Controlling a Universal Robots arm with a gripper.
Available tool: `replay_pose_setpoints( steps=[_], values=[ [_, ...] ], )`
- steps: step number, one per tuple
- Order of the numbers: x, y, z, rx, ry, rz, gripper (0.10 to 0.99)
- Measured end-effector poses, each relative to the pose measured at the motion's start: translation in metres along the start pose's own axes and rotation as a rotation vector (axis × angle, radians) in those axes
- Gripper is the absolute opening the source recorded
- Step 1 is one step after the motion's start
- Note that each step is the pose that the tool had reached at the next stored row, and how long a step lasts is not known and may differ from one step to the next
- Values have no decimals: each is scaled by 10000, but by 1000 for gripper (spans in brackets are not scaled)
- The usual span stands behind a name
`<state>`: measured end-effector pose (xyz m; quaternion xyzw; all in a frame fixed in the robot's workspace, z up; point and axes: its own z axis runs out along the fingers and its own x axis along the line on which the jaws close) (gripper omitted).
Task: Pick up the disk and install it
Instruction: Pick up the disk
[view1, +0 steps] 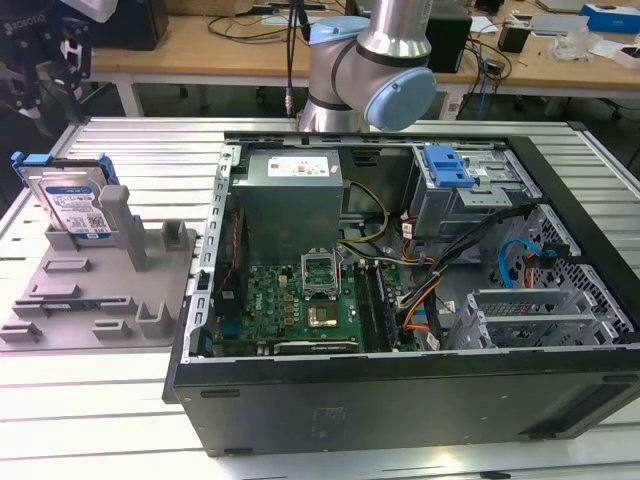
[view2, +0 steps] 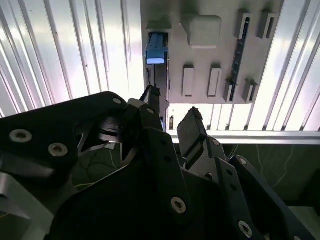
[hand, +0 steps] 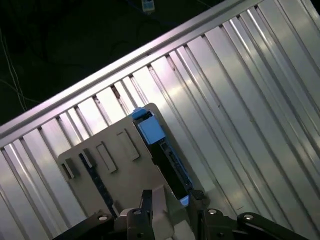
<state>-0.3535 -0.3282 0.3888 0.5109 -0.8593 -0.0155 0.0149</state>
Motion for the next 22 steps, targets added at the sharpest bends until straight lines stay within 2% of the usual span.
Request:
replay_pose_setpoints(
  steps=[6,10,13,17,20,22],
  values=[
    [0,0,0,18,65,-1339,420],
    [0,0,0,35,131,-2836,420],
    [0,0,0,42,158,-3426,420],
    [-5,8,0,43,161,-3425,420],
    [-60,60,2,53,193,-3505,420],
    [-100,95,7,68,236,-3743,420]
  ],
)
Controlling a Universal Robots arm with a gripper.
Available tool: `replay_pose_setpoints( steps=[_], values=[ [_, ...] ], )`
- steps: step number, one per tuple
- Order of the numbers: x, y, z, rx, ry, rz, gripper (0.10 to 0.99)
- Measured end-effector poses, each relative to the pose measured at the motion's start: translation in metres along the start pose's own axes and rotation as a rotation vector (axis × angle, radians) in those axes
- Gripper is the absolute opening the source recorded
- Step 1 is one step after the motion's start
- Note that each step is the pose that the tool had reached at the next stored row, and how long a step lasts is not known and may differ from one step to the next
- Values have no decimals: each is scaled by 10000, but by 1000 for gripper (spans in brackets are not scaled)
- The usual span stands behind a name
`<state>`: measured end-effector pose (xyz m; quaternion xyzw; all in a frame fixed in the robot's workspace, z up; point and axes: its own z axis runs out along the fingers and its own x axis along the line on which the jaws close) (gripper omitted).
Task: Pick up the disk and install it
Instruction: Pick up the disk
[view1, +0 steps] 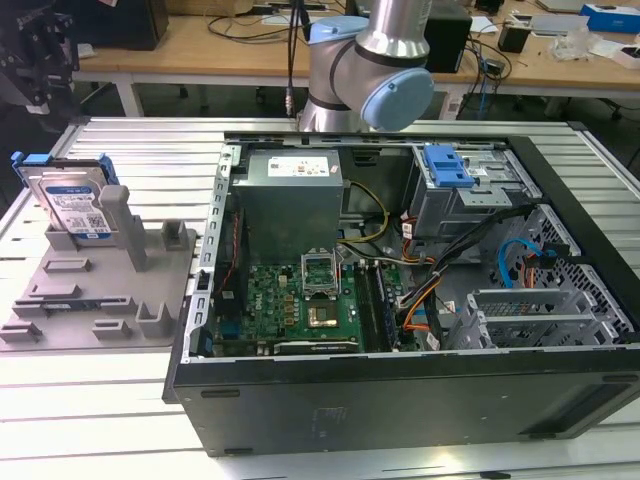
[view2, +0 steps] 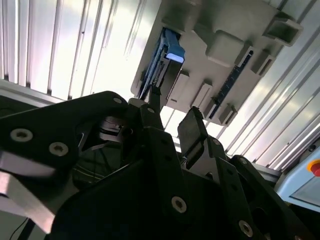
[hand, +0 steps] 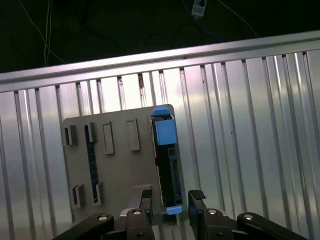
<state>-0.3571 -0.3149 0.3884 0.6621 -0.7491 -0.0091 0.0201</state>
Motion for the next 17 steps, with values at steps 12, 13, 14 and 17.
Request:
replay_pose_setpoints(
  steps=[12,13,14,17],
  values=[
    [-15,30,32,41,105,-1068,420],
    [-13,44,35,68,103,-1068,420],
    [-9,74,41,123,99,-1069,420],
    [6,193,58,250,90,-1067,420]
  ],
)
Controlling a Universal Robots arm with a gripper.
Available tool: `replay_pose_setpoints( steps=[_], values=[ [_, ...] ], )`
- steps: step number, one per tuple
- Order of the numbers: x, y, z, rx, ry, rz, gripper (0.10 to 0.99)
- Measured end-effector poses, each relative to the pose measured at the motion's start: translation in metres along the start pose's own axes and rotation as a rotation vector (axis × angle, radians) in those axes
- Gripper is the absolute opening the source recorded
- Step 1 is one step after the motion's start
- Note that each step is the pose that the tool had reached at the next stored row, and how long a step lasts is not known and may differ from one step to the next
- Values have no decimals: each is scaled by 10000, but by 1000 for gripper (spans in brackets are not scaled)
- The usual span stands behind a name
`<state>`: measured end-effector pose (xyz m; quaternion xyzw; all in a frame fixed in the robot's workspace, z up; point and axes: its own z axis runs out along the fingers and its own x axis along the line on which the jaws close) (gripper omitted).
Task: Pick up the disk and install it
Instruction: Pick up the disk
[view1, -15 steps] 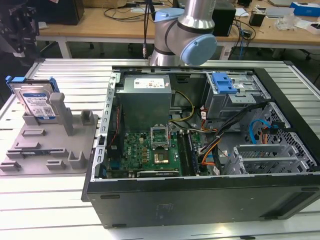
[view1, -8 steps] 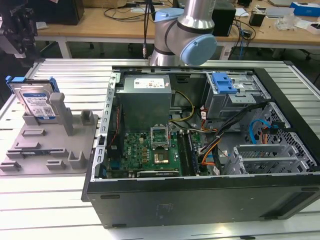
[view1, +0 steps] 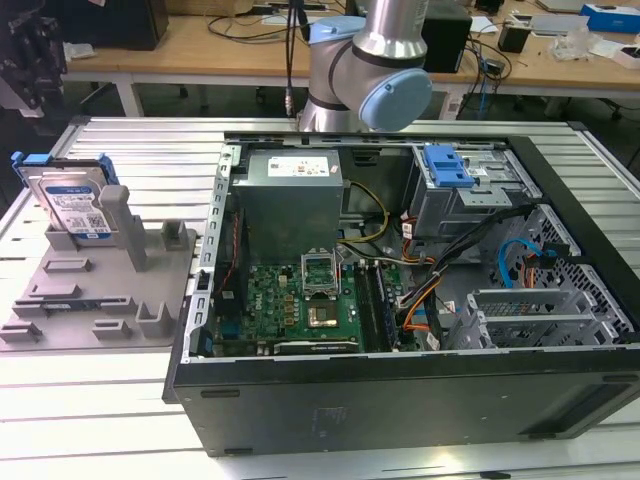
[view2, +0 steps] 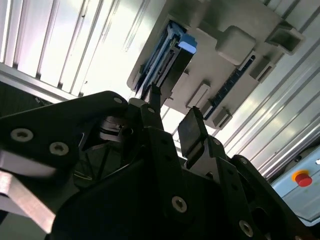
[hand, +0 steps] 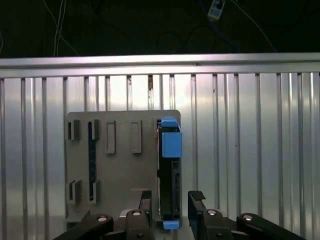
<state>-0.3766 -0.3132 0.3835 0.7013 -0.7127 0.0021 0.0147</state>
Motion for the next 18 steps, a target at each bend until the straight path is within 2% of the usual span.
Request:
replay_pose_setpoints(
  steps=[5,7,13,16,18],
  values=[
    [0,76,38,8,1,-2,420],
    [0,143,67,9,1,-23,420],
    [0,200,110,9,3,-114,420],
    [-13,264,133,13,3,-175,420],
    [-13,278,143,16,2,-183,420]
  ],
)
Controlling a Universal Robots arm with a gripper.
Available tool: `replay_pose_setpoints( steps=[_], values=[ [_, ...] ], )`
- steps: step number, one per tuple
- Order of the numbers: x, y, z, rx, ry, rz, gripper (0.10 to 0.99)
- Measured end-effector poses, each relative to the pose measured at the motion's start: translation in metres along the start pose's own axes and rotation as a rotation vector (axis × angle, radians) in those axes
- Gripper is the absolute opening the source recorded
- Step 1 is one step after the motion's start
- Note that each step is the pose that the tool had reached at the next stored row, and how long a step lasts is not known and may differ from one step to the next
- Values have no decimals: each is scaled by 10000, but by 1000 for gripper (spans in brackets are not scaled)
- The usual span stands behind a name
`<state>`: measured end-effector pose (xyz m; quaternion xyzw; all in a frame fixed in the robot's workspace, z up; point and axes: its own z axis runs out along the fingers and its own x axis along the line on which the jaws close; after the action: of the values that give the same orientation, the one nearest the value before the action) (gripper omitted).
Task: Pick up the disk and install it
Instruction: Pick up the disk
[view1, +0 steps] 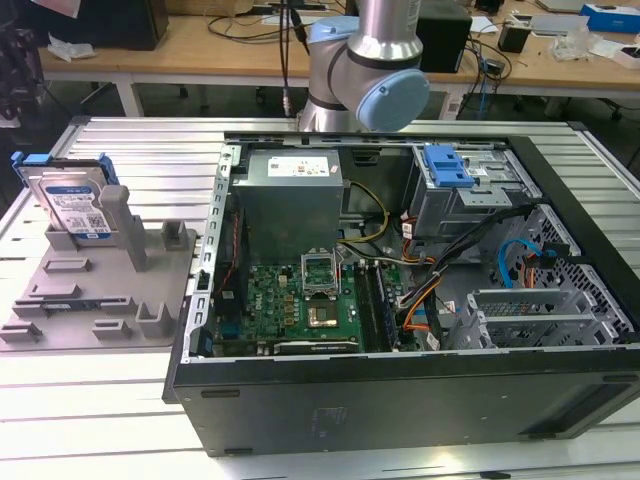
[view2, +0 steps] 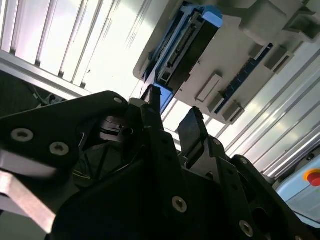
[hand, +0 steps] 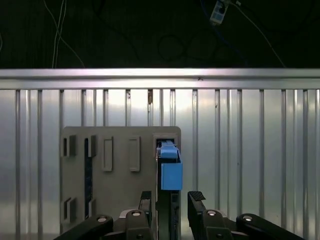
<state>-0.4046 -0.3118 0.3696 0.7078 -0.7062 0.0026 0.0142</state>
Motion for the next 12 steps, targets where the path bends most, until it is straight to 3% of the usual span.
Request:
replay_pose_setpoints(
  steps=[12],
  values=[
    [-3,31,89,-9,-3,279,420]
  ],
)
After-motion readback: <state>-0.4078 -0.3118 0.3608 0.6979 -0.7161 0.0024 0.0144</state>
